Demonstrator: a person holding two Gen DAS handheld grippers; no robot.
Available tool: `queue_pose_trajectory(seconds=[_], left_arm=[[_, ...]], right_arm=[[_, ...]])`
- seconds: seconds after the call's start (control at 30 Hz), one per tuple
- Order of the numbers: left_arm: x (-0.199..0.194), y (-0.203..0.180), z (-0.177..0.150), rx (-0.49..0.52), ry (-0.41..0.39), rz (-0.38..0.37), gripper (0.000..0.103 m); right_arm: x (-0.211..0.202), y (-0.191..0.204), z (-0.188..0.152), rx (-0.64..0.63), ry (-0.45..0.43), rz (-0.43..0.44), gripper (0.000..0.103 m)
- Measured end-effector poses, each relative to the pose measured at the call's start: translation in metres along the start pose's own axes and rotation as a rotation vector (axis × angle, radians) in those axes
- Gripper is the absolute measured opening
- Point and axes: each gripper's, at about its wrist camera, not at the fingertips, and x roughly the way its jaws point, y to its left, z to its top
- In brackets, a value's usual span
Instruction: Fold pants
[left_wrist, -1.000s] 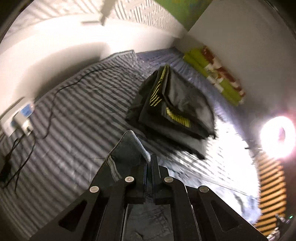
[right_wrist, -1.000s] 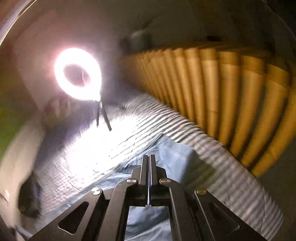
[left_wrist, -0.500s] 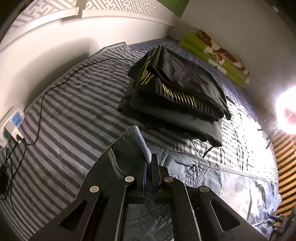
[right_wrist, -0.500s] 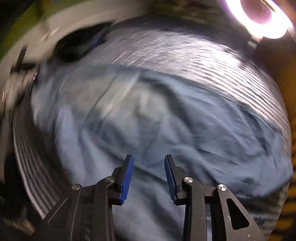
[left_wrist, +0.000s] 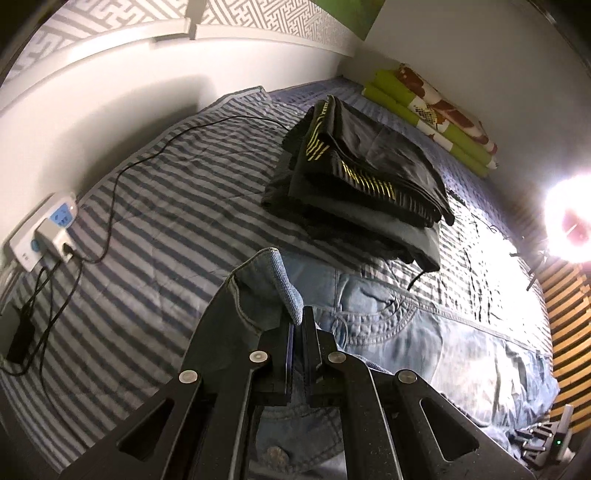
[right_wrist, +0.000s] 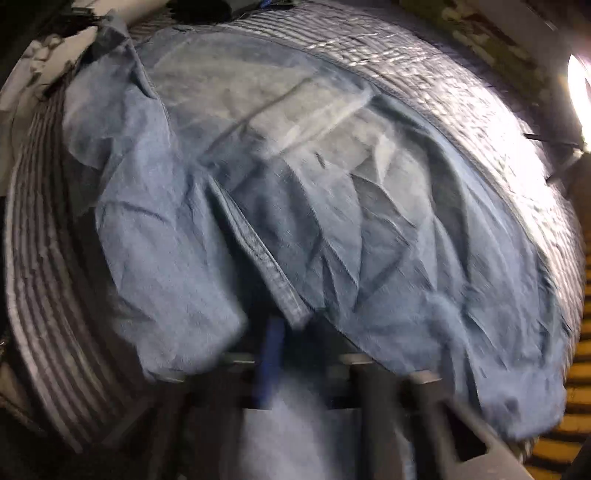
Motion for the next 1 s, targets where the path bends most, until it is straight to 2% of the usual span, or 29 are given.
queue_pose_trajectory(seconds=[0.13, 0.27, 0.33, 0.47, 0.6, 0.73, 0.83, 0.93, 1.0], left_arm=[[-0.029, 0.017, -0.017, -0.037, -0.02, -0.029, 0.003], [-0.048, 0.028, -0.022, -0.049, -0.023, -0.038, 0.003], [-0.048, 0.024, -0.011, -0.045, -0.008, -0.048, 0.003], [-0.029, -0.003, 0.023, -0.009, -0.009, -0.038, 0.003], [0.023, -0.019, 0.058, -0.057, 0.044, -0.049, 0.003], [0.079, -0.042, 0.071, -0.03, 0.08, 0.016, 0.003], [0.111, -0.051, 0.07, -0.011, 0.099, 0.074, 0.003], [0.131, -0.048, 0.067, -0.024, 0.118, 0.099, 0.004], [0.142, -0.049, 0.065, -0.03, 0.145, 0.105, 0.011]], right_arm=[[-0.038, 0.012, -0.024, 0.064, -0.073, -0.09, 0.003], [-0.092, 0.004, -0.027, 0.129, -0.164, -0.171, 0.002], [-0.114, -0.007, -0.011, 0.121, -0.187, -0.224, 0.002], [-0.124, -0.043, 0.044, 0.094, -0.209, -0.336, 0.002], [-0.093, -0.085, 0.096, 0.064, -0.178, -0.457, 0.002], [-0.029, -0.124, 0.14, 0.071, -0.086, -0.522, 0.002], [0.012, -0.131, 0.149, 0.067, -0.031, -0.512, 0.002], [0.044, -0.134, 0.149, 0.061, 0.003, -0.508, 0.002], [0.055, -0.137, 0.147, 0.065, 0.018, -0.506, 0.005]])
